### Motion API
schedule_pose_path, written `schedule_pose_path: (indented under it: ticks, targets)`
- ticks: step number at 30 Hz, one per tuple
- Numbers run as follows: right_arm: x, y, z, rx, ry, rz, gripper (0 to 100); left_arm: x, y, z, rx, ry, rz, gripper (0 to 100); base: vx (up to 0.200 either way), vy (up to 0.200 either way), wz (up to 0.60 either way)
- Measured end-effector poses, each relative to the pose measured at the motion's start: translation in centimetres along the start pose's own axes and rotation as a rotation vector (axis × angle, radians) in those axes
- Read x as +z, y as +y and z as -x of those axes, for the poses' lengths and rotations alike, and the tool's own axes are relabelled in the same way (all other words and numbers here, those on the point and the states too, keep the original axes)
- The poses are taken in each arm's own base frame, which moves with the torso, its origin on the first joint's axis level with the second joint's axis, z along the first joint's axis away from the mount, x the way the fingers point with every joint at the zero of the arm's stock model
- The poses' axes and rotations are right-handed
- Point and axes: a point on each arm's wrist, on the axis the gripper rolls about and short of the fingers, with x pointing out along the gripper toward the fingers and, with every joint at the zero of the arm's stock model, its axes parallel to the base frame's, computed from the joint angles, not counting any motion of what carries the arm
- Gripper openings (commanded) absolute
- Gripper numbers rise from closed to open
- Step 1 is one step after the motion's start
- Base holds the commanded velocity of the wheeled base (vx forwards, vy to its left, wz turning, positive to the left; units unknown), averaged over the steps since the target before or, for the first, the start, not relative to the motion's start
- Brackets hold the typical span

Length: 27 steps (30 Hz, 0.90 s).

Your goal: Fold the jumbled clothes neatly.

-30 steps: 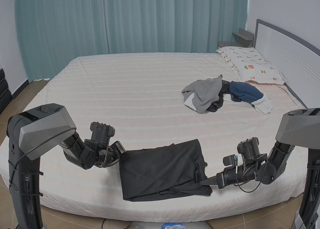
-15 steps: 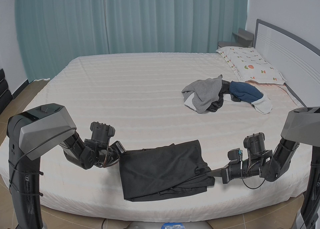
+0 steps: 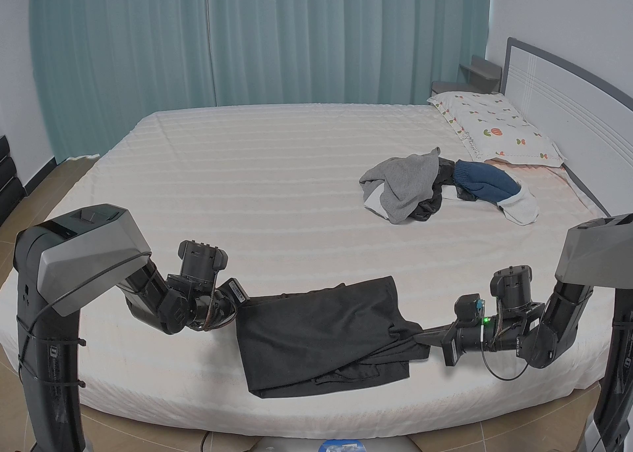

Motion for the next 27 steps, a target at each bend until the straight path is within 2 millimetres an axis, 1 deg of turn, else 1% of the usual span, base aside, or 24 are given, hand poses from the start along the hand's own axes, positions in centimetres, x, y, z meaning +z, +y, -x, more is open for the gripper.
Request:
schedule_pose_path:
  ticks: [8, 12, 16, 23, 24, 27]
  targets:
    - [-3.1, -0.6, -0.9, -0.002, 0.048, 0.126, 0, 0.0, 0.0, 0.0, 0.0, 0.001, 0.0, 0, 0.0, 0.0, 0.0]
    - [-4.3, -0.9, -1.0, 0.0, 0.073, 0.167, 0, 0.0, 0.0, 0.0, 0.0, 0.0, 0.0, 0, 0.0, 0.0, 0.0]
    - [-4.5, -1.0, -1.0, -0.003, 0.077, 0.161, 0, 0.0, 0.0, 0.0, 0.0, 0.001, 0.0, 0, 0.0, 0.0, 0.0]
    - [-3.9, -0.9, -0.9, -0.005, 0.06, 0.139, 0, 0.0, 0.0, 0.0, 0.0, 0.0, 0.0, 0, 0.0, 0.0, 0.0]
    - [-3.8, -0.8, -0.8, -0.004, 0.059, 0.141, 100, 0.0, 0.0, 0.0, 0.0, 0.0, 0.0, 0, 0.0, 0.0, 0.0]
    - [-3.7, -0.4, -0.6, 0.0, 0.059, 0.144, 100, 0.0, 0.0, 0.0, 0.0, 0.0, 0.001, 0, 0.0, 0.0, 0.0]
